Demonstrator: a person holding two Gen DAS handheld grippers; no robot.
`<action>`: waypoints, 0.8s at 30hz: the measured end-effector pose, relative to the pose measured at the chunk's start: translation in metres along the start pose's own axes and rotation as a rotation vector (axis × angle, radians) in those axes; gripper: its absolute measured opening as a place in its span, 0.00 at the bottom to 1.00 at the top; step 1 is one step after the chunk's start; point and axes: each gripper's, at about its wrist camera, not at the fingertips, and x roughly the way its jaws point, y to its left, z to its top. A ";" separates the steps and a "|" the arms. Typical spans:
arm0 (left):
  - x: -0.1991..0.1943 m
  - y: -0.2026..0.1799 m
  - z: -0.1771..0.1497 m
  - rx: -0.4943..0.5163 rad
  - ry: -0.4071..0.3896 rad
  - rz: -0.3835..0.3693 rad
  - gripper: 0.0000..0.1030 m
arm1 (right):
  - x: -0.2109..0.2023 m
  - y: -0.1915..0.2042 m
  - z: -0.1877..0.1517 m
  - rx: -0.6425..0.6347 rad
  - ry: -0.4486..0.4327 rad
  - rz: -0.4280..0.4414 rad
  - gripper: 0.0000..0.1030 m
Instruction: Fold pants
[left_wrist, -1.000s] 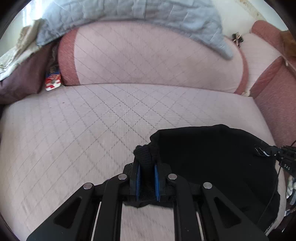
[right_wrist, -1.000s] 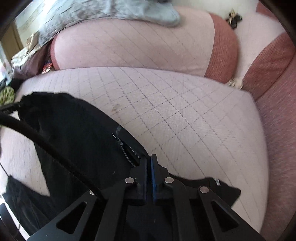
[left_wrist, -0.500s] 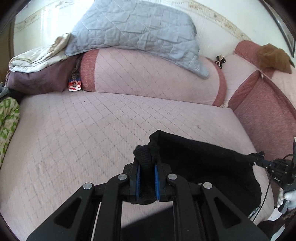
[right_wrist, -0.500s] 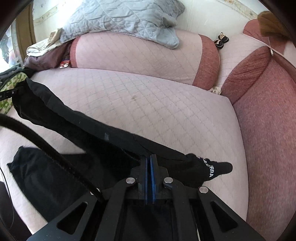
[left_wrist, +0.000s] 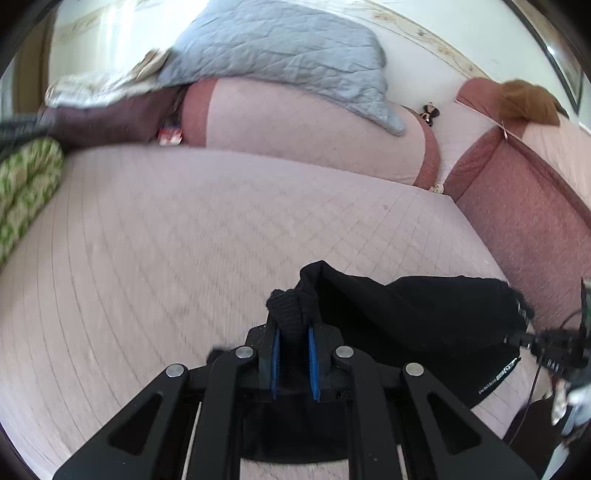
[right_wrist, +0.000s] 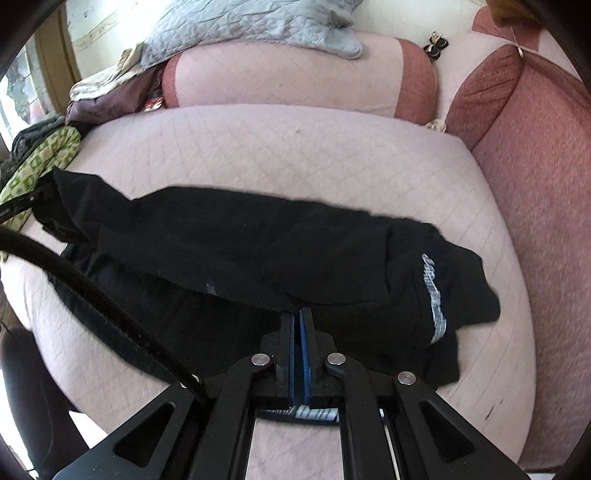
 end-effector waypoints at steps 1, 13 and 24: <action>0.000 0.003 -0.005 -0.013 0.004 -0.004 0.11 | -0.001 0.004 -0.005 0.000 0.004 0.001 0.03; -0.005 0.029 -0.052 -0.095 0.054 0.032 0.13 | 0.014 0.014 -0.042 0.014 0.056 0.027 0.04; -0.022 0.045 -0.087 -0.050 0.151 0.050 0.42 | 0.021 0.024 -0.063 -0.059 0.105 0.010 0.06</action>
